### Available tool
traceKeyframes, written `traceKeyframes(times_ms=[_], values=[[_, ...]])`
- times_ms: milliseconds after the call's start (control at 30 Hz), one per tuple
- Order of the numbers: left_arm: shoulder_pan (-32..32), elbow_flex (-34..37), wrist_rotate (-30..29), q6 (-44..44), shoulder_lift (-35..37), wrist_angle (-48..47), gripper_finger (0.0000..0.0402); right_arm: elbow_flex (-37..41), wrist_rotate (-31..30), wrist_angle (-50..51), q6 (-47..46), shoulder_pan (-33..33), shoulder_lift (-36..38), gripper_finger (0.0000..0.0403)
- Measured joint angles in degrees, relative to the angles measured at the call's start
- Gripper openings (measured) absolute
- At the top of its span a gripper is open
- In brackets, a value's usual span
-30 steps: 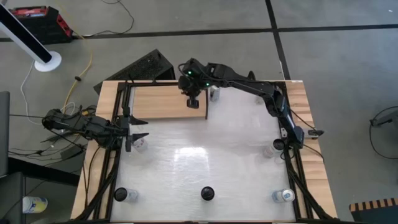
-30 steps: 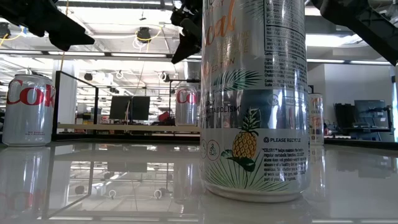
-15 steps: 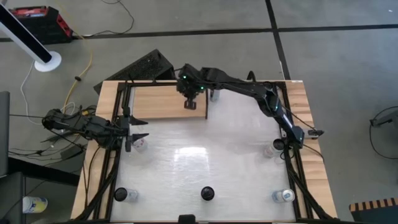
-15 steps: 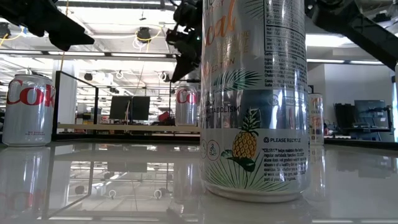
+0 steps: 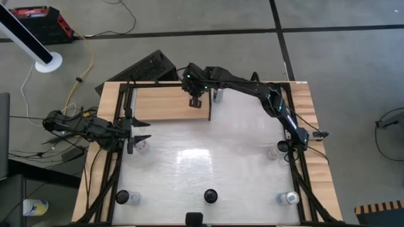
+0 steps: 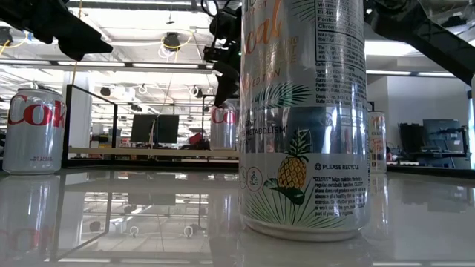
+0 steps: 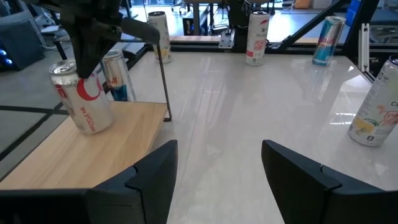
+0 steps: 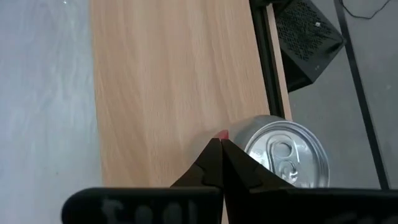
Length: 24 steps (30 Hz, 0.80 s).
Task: Place canned beverage on shelf
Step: Put the left white soda can on the shelf
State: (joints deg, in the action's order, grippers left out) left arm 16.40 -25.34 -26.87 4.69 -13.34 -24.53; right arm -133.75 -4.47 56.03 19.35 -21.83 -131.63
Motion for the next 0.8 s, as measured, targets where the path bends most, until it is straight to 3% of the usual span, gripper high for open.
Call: traceKeyframes(times_ms=[800], values=[[0.0, 0.0, -0.1, 0.0, 0.0, 0.0, 0.0219, 0.0, -0.4, -1.0, -1.9, -1.6, 0.0, 0.0019]])
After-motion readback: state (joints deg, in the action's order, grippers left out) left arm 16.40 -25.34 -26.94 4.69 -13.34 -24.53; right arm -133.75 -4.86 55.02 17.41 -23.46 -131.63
